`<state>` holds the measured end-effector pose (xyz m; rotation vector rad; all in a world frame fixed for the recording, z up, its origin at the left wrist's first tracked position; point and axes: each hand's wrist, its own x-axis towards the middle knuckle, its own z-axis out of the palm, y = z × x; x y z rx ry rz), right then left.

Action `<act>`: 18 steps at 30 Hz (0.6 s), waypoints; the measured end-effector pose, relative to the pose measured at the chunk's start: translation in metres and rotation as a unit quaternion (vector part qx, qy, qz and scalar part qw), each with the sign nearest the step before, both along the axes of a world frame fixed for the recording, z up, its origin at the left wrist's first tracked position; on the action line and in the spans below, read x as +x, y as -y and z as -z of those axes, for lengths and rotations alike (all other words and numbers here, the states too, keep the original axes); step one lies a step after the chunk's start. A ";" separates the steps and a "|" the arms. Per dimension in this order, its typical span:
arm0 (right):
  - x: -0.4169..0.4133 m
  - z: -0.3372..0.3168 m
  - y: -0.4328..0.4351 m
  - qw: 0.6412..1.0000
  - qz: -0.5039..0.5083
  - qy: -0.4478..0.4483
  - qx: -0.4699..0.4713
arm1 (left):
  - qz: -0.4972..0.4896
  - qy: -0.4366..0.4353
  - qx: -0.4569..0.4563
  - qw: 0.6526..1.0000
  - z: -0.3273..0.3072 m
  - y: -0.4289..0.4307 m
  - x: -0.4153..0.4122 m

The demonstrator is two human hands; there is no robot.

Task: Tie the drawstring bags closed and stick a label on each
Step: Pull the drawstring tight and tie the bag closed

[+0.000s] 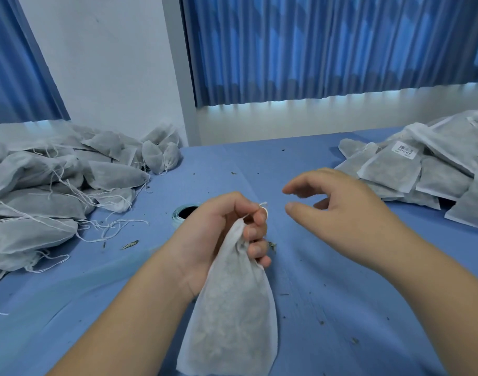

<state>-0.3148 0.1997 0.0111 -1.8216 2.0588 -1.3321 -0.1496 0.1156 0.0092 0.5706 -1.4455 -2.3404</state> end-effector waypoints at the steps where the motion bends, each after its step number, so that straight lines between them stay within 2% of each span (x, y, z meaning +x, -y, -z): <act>1: 0.002 -0.003 -0.001 0.999 -0.005 0.033 -0.017 | -0.001 0.003 0.001 1.000 0.001 0.001 0.000; 3: 0.007 -0.007 -0.005 0.993 -0.043 0.106 -0.017 | -0.002 0.005 0.000 1.000 0.002 0.002 0.000; 5: 0.012 -0.007 -0.006 0.986 -0.088 0.141 0.019 | 0.000 0.000 -0.003 1.000 0.003 0.002 0.000; 9: 0.019 -0.004 -0.004 0.979 -0.118 0.162 0.039 | 0.005 -0.008 -0.016 1.000 0.005 0.002 0.000; 18: 0.025 -0.002 -0.002 0.968 -0.105 0.221 0.055 | 0.003 -0.009 -0.051 0.999 0.003 0.001 0.002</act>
